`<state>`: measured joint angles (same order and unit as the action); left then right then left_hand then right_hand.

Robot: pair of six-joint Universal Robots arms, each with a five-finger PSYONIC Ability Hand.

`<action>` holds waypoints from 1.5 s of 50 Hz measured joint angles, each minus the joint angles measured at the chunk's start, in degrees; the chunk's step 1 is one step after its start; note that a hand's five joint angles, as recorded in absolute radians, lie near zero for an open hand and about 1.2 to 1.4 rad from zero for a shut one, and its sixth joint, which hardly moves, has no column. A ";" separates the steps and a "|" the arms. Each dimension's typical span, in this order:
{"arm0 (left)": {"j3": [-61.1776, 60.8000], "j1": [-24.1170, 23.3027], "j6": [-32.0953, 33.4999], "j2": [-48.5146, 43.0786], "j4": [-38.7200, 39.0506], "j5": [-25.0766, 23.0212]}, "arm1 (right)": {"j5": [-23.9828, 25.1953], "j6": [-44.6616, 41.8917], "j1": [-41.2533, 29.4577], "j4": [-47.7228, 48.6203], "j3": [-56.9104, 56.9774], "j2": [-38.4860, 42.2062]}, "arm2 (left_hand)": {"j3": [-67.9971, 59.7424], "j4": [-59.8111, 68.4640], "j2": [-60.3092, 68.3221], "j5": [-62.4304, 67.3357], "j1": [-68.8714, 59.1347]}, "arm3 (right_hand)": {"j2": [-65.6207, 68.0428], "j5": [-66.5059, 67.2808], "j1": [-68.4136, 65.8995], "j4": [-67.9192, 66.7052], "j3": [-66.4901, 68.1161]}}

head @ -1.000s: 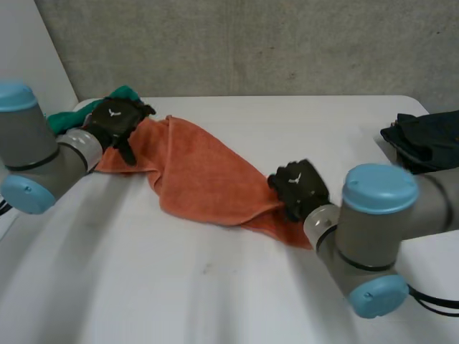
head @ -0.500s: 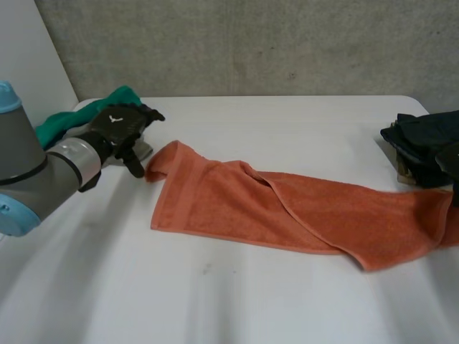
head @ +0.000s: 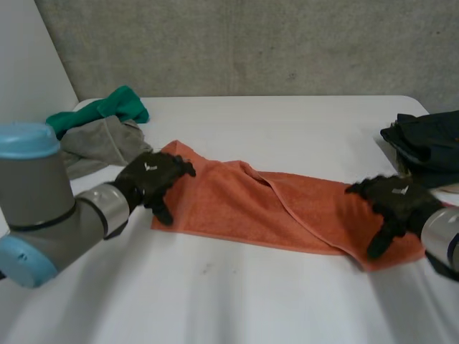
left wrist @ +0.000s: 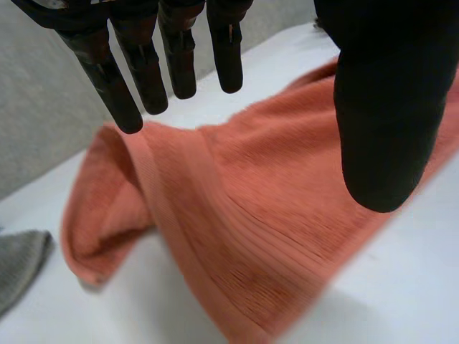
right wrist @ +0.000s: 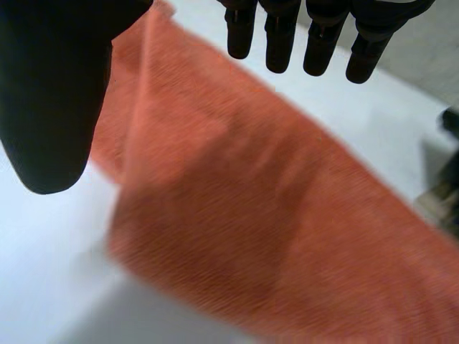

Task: Fold the laundry.

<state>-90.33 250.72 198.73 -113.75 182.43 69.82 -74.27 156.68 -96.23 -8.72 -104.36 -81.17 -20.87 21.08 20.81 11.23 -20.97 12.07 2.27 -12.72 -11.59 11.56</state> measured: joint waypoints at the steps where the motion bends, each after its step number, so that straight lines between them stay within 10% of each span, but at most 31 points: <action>1: -1.18 0.01 0.00 0.51 0.19 -0.05 | 0.10 0.07 -0.22 0.89 -1.16 0.55 | 0.00 0.00 0.00 -0.01 0.01 | 0.00 0.00 0.00 0.00 0.00; 14: -6.50 0.37 -0.07 3.51 3.95 -0.22 | -0.44 0.92 -0.71 13.26 -5.43 9.21 | 0.00 0.00 0.00 -0.01 0.00 | 14.62 15.45 -15.28 -15.88 15.85; 19: -6.37 0.29 -0.25 3.77 4.43 -0.22 | -1.00 0.74 -0.76 16.50 -4.54 11.61 | 0.04 -0.03 -0.02 -0.18 0.05 | 52.58 51.66 -48.20 -52.31 52.14; 23: -5.98 0.14 -0.49 3.81 5.03 -0.19 | -2.08 0.32 -1.04 19.52 -4.08 10.82 | 0.12 -0.13 -0.13 -0.21 0.19 | 54.98 54.55 -49.62 -56.60 56.05; 51: 28.27 -8.93 -7.11 -20.06 7.56 3.32 | 8.04 -1.10 -19.69 1.25 16.73 -26.75 | 7.16 -7.95 -7.49 -8.19 7.49 | 54.98 55.12 -49.62 -56.86 56.13; 57: 32.54 -10.31 -6.84 -25.99 4.35 2.76 | 8.18 1.01 -19.59 1.57 17.11 -28.61 | -26.94 27.05 28.43 25.99 -32.52 | 54.98 55.12 -49.62 -56.87 56.13; 65: 37.13 -10.07 -6.14 -26.87 5.19 6.92 | 7.88 1.38 -13.38 2.08 16.73 -22.00 | -46.97 47.43 47.19 43.18 -44.21 | 54.98 55.45 -50.53 -56.87 56.13; 75: 44.52 -5.25 -5.14 -18.00 28.21 11.34 | 2.34 1.85 -6.92 6.00 32.02 -0.86 | -47.22 47.43 47.46 43.18 -44.20 | 54.98 55.45 -50.53 -57.01 56.49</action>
<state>-45.81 245.47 193.59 -131.75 210.64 81.17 -71.92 158.53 -103.15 -2.72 -72.35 -82.03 -68.09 68.51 68.27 54.41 -65.17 67.05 57.71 -63.25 -68.59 68.06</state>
